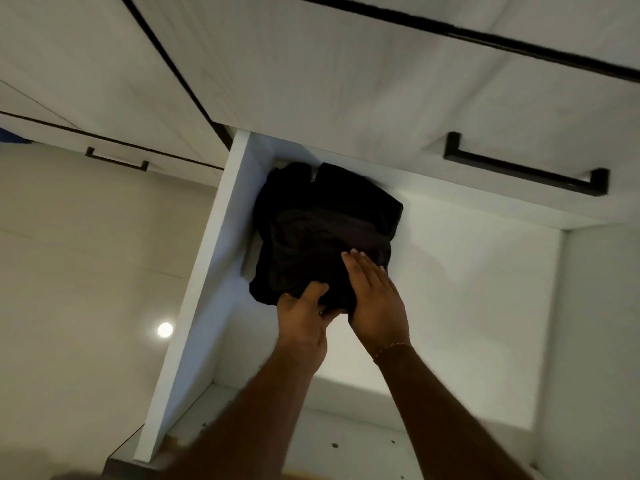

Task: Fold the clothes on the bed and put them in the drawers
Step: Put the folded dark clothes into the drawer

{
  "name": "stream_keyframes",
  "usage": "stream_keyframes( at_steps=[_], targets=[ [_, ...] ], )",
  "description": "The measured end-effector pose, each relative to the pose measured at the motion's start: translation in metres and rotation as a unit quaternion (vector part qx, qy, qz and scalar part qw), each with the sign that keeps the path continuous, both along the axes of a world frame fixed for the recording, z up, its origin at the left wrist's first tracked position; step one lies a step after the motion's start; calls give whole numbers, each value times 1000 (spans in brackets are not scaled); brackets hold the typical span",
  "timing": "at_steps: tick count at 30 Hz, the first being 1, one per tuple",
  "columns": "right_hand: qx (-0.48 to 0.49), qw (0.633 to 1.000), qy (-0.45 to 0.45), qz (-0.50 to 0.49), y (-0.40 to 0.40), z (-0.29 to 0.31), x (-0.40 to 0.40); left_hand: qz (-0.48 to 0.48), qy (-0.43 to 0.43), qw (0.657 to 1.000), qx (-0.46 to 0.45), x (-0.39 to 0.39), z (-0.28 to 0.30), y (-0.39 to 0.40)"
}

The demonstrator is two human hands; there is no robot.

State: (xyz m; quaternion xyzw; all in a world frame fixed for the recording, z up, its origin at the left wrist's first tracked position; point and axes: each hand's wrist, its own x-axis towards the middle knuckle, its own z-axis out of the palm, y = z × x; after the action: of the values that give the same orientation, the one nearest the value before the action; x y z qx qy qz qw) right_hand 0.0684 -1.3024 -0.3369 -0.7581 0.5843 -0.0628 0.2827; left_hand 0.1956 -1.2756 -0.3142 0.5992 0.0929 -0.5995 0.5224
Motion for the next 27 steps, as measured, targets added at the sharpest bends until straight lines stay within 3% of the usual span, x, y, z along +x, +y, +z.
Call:
stream_keyframes(
  at_steps=[2, 5, 11, 15, 20, 22, 24, 26, 27],
  targets=[
    [23, 999, -14, -42, 8, 12, -15, -26, -7, 999, -30, -4, 9, 5],
    [-18, 999, 2, -48, 29, 29, -53, -72, 13, 996, -49, -26, 19, 15],
    [66, 975, 84, -196, 80, 66, -153, -171, 101, 979, -49, -137, 28, 50],
    [23, 954, 63, -292, 106, 81, -227, -248, 138, 957, -64, -215, 29, 60],
    [-44, 954, 98, -279, 138, 72, -280, -300, 170, 935, -82, -260, 13, 77],
    [-15, 963, 136, -232, 160, 57, -295, -344, 157, 925, -26, -267, -2, 97],
    [118, 960, 184, -174, 182, 37, -299, -443, 64, 888, 101, -262, -17, 114],
    [272, 926, 217, -145, 197, 14, -300, -563, -43, 800, 204, -248, -40, 125],
    [316, 912, 222, -138, 199, 5, -301, -596, -84, 770, 213, -240, -50, 128]
  ],
)
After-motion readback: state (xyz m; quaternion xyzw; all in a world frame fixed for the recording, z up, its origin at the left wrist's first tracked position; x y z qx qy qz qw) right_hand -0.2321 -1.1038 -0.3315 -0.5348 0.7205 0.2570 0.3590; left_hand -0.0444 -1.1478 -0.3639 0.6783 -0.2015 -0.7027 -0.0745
